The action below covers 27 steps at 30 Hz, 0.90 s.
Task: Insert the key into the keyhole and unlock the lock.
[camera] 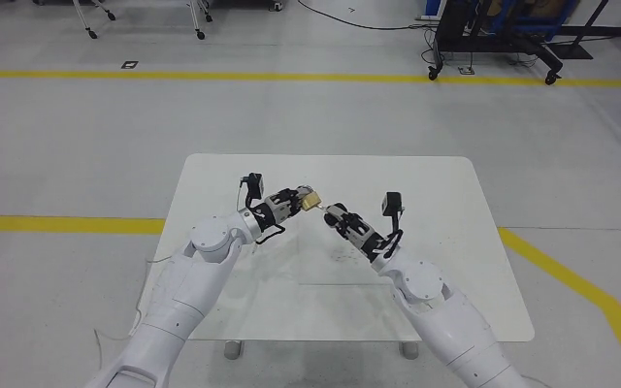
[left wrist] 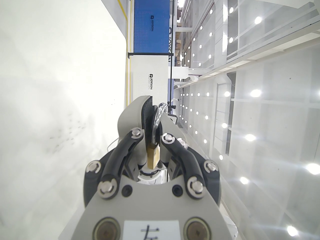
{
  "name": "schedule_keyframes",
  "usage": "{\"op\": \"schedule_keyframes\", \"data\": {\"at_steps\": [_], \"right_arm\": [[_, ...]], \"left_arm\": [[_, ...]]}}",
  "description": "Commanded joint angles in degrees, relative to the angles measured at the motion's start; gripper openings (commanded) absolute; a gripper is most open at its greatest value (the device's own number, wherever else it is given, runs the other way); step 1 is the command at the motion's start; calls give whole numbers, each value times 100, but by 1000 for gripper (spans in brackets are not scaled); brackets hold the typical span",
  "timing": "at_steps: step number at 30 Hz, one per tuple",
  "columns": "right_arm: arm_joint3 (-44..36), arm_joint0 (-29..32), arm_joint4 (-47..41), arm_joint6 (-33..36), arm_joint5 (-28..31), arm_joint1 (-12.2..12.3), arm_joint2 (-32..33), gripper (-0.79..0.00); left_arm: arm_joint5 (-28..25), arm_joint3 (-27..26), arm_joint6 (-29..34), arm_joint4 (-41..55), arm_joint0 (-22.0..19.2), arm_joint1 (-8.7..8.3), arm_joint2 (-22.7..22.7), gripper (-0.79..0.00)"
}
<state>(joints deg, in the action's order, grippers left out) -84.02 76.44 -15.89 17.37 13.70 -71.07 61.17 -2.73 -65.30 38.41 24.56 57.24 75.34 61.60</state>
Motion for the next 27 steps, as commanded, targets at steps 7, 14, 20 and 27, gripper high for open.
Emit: {"op": "schedule_keyframes", "data": {"at_steps": [7,14,20,27], "right_arm": [[-107,66,63,33,-83,-12,40,-785],[-93,62,130,-59,-130,-34,73,-785],[-118,81,243,-85,-193,-56,39,-785],[-136,82,288,-29,-237,-86,-27,-785]], "left_arm": [[21,-15,6,-176,-6,-4,-12,-785],[-13,17,66,-204,-26,3,-17,-785],[-7,40,86,-198,-38,11,-17,-785],[8,74,126,-190,-56,23,-32,-785]]}}
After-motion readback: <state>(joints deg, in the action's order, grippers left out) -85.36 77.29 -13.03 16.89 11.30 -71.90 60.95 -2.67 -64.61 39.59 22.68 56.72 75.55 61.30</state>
